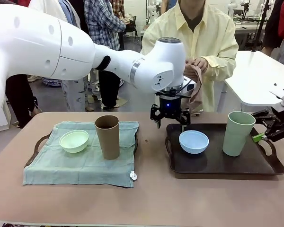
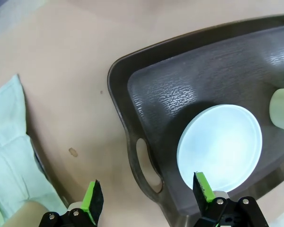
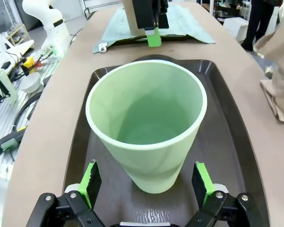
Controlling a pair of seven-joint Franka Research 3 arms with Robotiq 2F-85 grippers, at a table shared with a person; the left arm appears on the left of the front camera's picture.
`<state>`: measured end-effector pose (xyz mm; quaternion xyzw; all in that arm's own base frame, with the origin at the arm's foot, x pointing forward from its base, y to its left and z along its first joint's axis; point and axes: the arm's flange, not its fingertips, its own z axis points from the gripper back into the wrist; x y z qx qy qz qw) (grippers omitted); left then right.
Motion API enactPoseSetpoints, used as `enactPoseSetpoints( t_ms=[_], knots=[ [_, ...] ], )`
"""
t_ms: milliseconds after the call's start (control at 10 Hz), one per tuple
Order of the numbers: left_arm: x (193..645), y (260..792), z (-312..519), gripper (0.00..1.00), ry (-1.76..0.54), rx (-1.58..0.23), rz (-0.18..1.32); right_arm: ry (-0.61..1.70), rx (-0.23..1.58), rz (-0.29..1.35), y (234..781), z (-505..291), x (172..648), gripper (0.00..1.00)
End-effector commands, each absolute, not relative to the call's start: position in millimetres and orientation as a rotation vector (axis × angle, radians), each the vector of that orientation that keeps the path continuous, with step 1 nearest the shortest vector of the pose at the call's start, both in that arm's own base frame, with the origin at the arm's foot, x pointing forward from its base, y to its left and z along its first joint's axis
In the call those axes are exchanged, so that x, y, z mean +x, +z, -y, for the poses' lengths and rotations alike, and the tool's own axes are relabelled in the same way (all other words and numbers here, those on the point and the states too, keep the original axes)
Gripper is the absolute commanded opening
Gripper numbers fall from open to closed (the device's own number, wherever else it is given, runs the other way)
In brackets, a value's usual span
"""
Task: Set up a tray with a mat and arrange the tableware.
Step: Pick up the Picnic Bowl and Reusable plastic cup from the Handle tray in front of the human's position and hold them in the air.
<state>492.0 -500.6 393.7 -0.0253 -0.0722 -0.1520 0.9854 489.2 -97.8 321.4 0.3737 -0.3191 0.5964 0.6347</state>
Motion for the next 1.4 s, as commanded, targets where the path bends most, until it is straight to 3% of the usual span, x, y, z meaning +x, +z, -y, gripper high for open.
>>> enactPoseSetpoints(
  t_ms=[0, 1300],
  knots=[
    [491, 390, 511, 1.0, -0.286, -0.022, 0.193, 1.359, 0.84, 0.758, 312, 93, 495, 1.0],
    [491, 358, 531, 1.0, -0.247, 0.038, 0.111, 1.358, 0.86, 0.732, 285, 58, 513, 1.0]
  ],
)
